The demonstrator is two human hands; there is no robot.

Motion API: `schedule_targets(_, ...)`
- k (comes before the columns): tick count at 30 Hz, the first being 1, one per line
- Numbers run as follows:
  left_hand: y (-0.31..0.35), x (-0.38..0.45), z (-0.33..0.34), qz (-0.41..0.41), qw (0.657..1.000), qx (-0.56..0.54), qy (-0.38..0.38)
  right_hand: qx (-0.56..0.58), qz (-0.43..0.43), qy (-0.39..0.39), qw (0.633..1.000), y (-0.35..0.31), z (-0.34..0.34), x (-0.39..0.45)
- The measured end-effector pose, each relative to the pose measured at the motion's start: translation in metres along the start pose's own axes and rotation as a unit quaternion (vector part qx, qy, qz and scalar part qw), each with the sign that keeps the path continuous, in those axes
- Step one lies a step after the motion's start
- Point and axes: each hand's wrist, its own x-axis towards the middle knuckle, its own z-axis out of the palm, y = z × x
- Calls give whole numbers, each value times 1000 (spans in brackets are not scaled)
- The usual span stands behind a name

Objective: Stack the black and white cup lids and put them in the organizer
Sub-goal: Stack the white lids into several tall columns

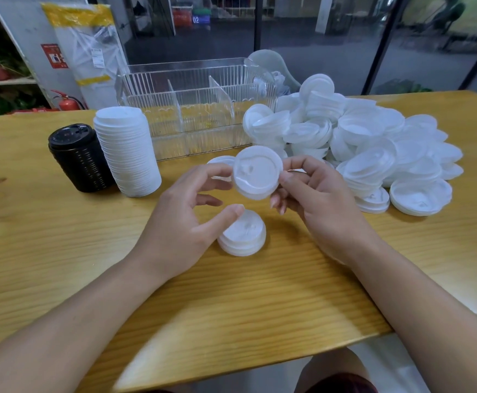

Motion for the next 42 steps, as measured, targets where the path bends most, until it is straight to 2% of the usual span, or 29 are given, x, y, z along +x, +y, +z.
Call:
schedule_targets(3,4,0,1,4,1000,-25,2,0,1,-57,998,-6,2,-4)
schedule_targets(7,6,-1,1,8,1000,-26,-16,-90,-46,-116,988,-7,8,-12)
schedule_targets(11,8,-3,3,19,999,-11,-31,-271,-132,-93,949,-3,13,-17)
schedule_targets(16,10,-3,8,-2,1000,7,-17,-326,-191,-70,923,0,14,-16)
schedule_targets(21,11,-4,11,-1,999,-23,-31,-353,-183,-77,914,0,16,-17)
schedule_targets(29,7,0,4,1,995,-58,-80,-322,-163,-147,921,-3,17,-18)
schedule_targets(35,-8,6,-27,-45,981,-15,-187,-284,-124,-118,944,-8,5,-20)
schedule_targets(37,-11,6,-29,-51,977,-13,-207,-281,-102,-134,945,-7,3,-19)
schedule_targets(42,-10,5,-27,-47,970,-25,-238,-336,-48,-203,918,-2,6,-21)
